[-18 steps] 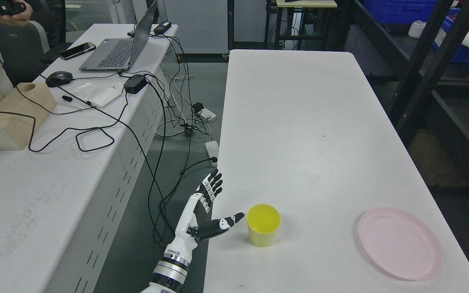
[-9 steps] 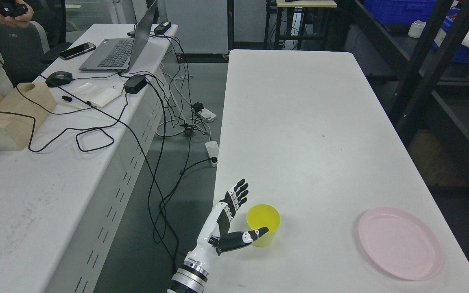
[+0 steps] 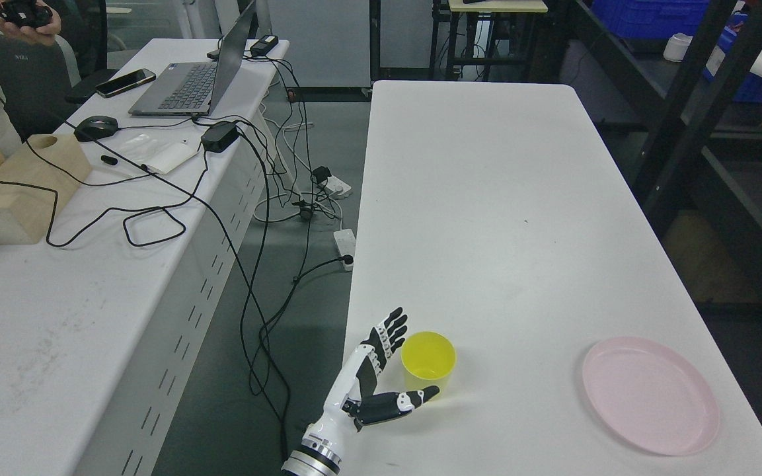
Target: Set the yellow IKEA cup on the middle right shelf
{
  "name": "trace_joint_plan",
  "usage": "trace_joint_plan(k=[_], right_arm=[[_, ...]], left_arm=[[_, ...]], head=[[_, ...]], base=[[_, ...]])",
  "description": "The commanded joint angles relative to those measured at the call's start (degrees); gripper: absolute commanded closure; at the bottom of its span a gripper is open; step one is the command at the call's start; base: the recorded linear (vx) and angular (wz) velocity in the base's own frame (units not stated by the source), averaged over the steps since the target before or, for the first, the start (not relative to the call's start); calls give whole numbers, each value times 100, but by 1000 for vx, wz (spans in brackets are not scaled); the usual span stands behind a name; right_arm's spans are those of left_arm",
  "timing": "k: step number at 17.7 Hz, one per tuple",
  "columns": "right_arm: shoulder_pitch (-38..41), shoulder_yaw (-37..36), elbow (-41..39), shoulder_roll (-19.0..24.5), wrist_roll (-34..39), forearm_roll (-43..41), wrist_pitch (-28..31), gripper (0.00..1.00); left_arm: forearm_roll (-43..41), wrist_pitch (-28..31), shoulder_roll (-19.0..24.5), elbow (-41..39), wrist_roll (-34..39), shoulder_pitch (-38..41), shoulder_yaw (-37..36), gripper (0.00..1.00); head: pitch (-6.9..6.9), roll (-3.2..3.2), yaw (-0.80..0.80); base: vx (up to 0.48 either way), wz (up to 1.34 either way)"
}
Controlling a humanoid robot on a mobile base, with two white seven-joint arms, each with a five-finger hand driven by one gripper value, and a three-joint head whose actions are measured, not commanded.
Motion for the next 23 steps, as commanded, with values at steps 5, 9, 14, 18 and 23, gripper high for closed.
trace_joint_plan(k=[5,9,14,18,23], right_arm=[[35,0,0,-100,1,0,5,1],[35,0,0,-100,1,0,5,1],[35,0,0,-100,1,0,5,1],[35,0,0,-100,1,0,5,1],[35,0,0,-100,1,0,5,1]], left_arm=[[2,284,100,48,2,-13,237,0],[-7,443,100,65,11,-145,245,0],[-7,575,100,276,11,-347,254,0],[-7,725,100,426,2,-611,316,0],[-7,751,100,522,2,-673,193,0]], head=[[0,0,0],[0,0,0],[0,0,0],[0,0,0],[0,0,0]], base=[[0,0],[0,0],[0,0],[0,0],[0,0]])
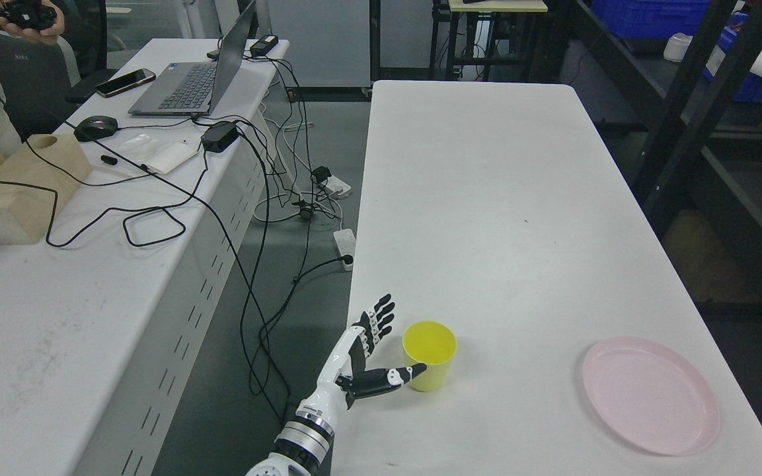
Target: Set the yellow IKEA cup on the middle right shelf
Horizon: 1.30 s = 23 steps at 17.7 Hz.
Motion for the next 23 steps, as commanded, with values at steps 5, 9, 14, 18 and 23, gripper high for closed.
trace_joint_plan(k=[5,9,14,18,23], right_arm=[[35,0,-1,-100,1,0,5,1],[35,0,17,-100,1,0,5,1],[35,0,-1,-100,1,0,5,1],[35,0,-1,-100,1,0,5,1],[35,0,-1,-100,1,0,5,1]], left_arm=[[-1,12,100,307,-7,-168,-543,0],[8,12,100,307,-7,-168,-719,0],[-1,108,100,360,-7,-221,-755,0],[8,214,100,395,-7,-309,-737,6],[8,109,100,395,-7,-300,-527,36]], head=[[0,0,0],[0,0,0],[0,0,0],[0,0,0],[0,0,0]], base=[[0,0],[0,0],[0,0],[0,0],[0,0]])
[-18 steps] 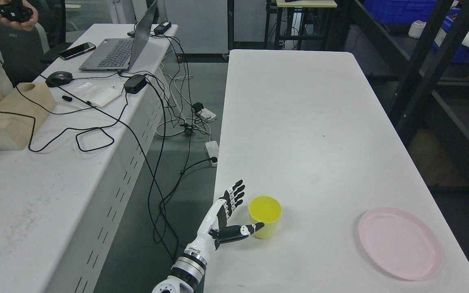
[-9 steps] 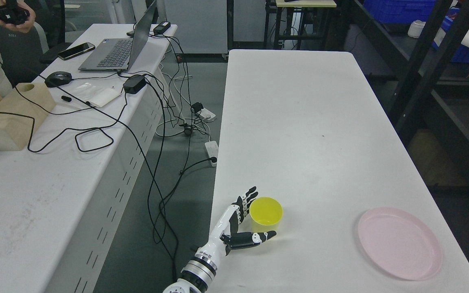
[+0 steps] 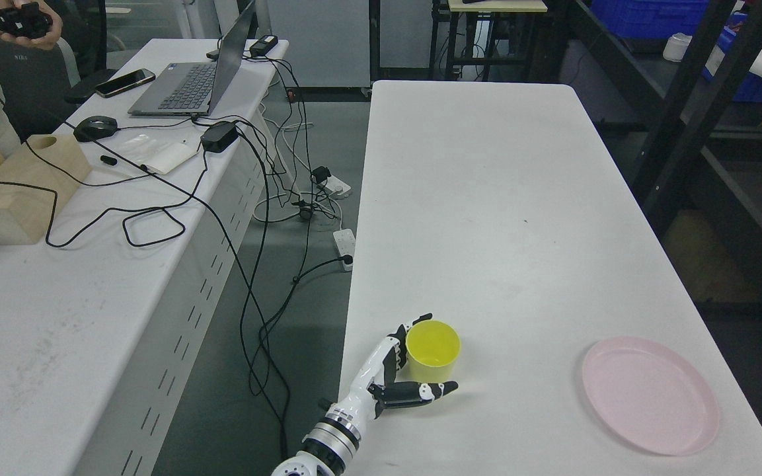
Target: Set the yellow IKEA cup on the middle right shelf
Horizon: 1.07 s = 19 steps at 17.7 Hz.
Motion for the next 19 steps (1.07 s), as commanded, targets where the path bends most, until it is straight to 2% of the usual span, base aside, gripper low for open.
trace_joint_plan(k=[1,3,7,8,19], right_arm=[[35,0,-1,-100,1,0,5,1],[35,0,-1,-100,1,0,5,1],[35,0,-1,-100,1,0,5,1],[35,0,-1,-100,1,0,5,1],[35,0,-1,-100,1,0,5,1]], left_arm=[[14,-241,100,63,-2,-15,122,47],[23,-523,100,63,6,11,131,66],[189,-1076,100,54,41,20,210,95],[233,-1243,100,54,50,29,236,99],[269,-1552,100,-271,41,99,377,99]], head=[[0,0,0],[0,0,0],[0,0,0],[0,0,0],[0,0,0]], base=[[0,0],[0,0],[0,0],[0,0],[0,0]])
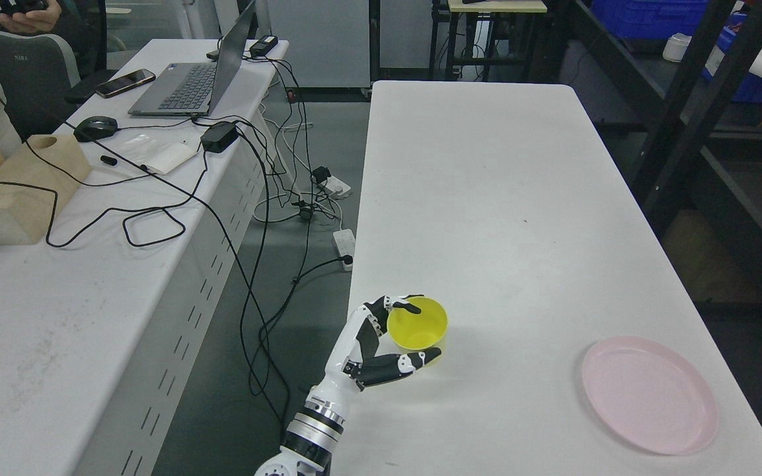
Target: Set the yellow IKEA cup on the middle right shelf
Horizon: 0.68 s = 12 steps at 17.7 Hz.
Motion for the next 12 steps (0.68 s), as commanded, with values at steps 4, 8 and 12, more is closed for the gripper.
trace_joint_plan(k=[4,8,12], right_arm=[[35,0,0,-100,1,0,5,1],[35,0,0,-100,1,0,5,1],[35,0,0,-100,1,0,5,1]], left_arm=[[25,-78,100,-144,-6,25,83,100],[25,-96,100,-135,-6,43,91,100],[25,-114,100,-135,-6,60,109,100]], head=[[0,0,0],[0,0,0],[0,0,0]], base=[[0,0],[0,0],[-21,-54]])
